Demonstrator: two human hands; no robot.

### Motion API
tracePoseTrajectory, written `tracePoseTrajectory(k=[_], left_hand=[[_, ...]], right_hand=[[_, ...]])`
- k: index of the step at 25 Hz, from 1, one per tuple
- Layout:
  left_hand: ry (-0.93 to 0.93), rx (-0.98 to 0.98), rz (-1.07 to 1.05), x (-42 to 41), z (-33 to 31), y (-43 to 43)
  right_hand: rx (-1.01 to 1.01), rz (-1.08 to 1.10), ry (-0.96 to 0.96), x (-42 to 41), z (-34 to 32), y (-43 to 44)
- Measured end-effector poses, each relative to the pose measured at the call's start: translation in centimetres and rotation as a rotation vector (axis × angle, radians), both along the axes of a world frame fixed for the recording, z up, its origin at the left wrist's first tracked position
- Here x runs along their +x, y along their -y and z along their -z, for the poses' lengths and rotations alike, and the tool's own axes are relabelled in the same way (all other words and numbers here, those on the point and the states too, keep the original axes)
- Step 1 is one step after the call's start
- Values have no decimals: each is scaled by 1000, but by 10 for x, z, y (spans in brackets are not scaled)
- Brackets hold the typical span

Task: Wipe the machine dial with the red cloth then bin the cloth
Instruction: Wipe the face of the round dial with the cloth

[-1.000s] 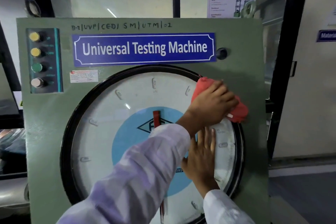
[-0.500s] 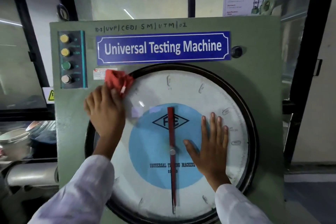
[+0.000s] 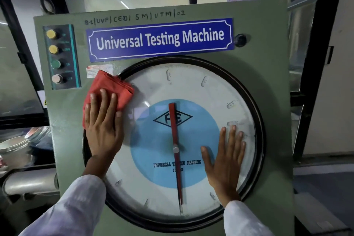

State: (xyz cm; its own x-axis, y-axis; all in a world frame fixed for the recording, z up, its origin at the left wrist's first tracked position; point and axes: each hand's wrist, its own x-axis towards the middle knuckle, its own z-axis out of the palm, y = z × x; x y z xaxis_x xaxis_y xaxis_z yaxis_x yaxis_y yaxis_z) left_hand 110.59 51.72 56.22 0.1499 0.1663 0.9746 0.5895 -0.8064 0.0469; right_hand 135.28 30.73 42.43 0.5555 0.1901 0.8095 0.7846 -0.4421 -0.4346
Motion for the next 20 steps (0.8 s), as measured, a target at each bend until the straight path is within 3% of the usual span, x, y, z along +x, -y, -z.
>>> tracePoseTrajectory(k=[8, 11, 13, 15, 20], left_hand=[[-33, -80, 232, 50, -19, 38], [-245, 87, 205, 13, -36, 13], [-322, 210, 31, -20, -43, -12], [-296, 157, -109, -46, -39, -26], [-203, 90, 85, -8, -23, -12]], right_hand=[[-16, 2, 1, -1, 2, 1], [-34, 10, 5, 0, 1, 4], [-41, 18, 12, 2, 2, 4], [-40, 28, 19, 3, 4, 2], [-36, 64, 32, 4, 5, -3]])
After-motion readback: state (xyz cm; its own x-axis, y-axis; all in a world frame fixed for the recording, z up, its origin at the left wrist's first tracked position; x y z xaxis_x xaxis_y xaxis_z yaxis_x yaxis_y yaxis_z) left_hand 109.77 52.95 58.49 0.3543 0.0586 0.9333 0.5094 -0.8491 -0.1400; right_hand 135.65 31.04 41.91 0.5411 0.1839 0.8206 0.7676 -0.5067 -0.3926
